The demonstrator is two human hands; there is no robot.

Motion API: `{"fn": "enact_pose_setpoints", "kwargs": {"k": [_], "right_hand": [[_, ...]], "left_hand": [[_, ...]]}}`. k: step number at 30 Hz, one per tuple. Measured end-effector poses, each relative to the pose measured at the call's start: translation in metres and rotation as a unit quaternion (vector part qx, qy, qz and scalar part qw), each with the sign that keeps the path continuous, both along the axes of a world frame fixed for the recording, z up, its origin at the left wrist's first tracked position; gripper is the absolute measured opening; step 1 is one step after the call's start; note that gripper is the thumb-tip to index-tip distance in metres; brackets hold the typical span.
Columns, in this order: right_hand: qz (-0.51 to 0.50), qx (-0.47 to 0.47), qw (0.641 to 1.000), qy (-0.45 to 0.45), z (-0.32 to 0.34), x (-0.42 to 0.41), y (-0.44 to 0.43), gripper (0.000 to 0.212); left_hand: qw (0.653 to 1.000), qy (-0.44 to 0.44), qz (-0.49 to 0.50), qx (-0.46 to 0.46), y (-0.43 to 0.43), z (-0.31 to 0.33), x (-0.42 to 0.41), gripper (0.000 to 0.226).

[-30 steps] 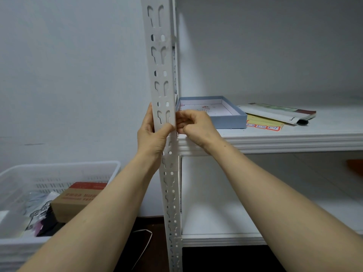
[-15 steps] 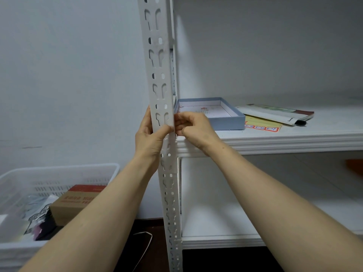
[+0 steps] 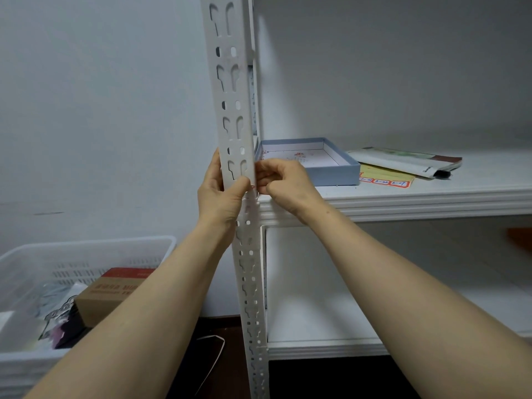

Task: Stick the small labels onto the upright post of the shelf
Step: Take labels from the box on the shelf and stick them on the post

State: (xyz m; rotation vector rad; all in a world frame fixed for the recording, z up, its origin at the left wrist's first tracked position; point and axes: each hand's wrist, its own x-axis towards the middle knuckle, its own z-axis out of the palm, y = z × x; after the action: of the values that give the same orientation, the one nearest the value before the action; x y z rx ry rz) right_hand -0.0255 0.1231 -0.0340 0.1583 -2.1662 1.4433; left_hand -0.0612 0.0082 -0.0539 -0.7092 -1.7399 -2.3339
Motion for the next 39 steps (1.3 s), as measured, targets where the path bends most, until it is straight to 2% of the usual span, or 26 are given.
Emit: {"fn": "enact_pose_setpoints", "kwargs": {"k": [4, 18, 29, 35, 39], "right_hand": [[-0.002, 0.001, 1.0, -0.003, -0.0006, -0.0016, 0.0009, 0.047], [-0.006, 0.013, 1.0, -0.001, -0.0011, -0.0008, 0.0015, 0.046], [-0.011, 0.017, 1.0, -0.005, -0.0004, -0.0011, 0.0018, 0.046], [-0.011, 0.011, 1.0, -0.008, -0.0013, -0.0032, 0.0022, 0.045], [-0.015, 0.012, 1.0, -0.006, -0.0016, -0.0031, 0.002, 0.047]], "left_hand": [[0.999, 0.003, -0.039, -0.003, -0.0043, -0.0015, 0.0016, 0.072], [0.999, 0.033, 0.034, -0.026, 0.0018, -0.001, 0.0063, 0.063], [0.999, 0.03, 0.023, -0.029, 0.0002, -0.0004, 0.0075, 0.068], [0.999, 0.023, -0.026, -0.039, -0.0067, -0.0019, 0.0033, 0.076], [0.999, 0.028, 0.014, -0.022, -0.0006, -0.001, 0.0067, 0.069]]}}
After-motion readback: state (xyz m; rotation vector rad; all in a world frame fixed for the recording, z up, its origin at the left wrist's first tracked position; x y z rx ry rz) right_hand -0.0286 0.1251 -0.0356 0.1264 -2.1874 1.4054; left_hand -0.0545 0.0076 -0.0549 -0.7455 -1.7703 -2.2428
